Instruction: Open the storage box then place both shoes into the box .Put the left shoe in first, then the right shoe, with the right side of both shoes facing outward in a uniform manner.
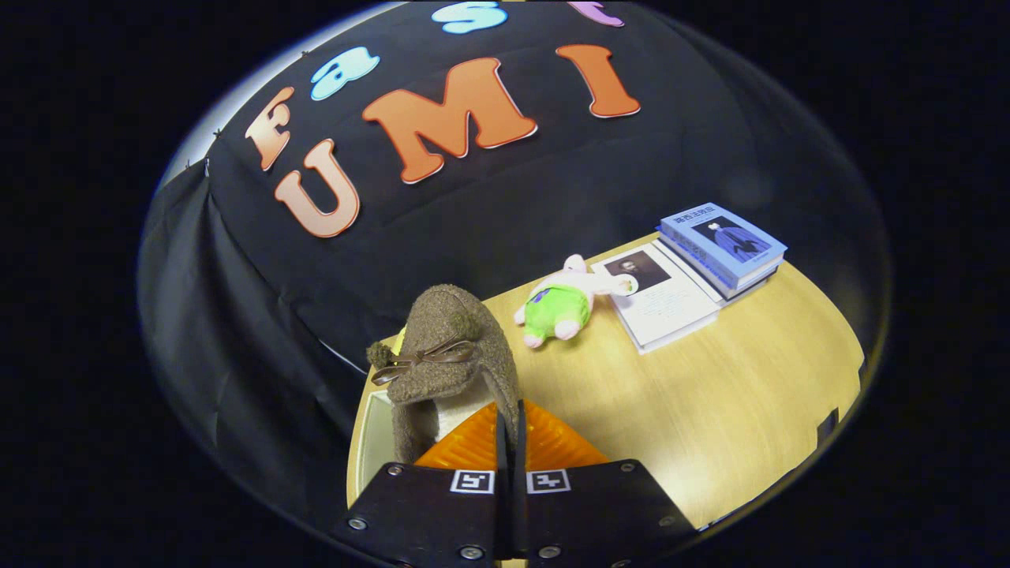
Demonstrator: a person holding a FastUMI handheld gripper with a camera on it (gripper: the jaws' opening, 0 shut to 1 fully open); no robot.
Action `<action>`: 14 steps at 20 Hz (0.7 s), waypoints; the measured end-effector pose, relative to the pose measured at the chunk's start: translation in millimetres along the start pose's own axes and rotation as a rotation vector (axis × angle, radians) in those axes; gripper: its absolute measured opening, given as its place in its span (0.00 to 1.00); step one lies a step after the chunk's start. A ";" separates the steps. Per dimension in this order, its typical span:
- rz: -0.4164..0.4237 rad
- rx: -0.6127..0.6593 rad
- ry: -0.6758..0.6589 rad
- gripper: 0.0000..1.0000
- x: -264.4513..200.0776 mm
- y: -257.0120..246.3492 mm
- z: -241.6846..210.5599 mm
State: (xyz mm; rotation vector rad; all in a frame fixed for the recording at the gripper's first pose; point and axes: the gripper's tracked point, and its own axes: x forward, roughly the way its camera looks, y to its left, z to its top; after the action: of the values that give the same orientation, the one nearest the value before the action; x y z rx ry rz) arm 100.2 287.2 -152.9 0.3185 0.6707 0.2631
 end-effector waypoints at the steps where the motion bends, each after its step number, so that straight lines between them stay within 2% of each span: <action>1: 0.010 0.001 0.015 0.01 3.8 12.7 -7.7; 8: 0.001 0.003 0.093 0.00 29.1 58.8 -60.0; 14: -0.059 -0.021 0.143 0.02 41.6 54.0 -98.4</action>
State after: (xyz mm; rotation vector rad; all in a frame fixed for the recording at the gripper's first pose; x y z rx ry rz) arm 60.9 370.8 -229.0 0.2606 0.8167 0.2384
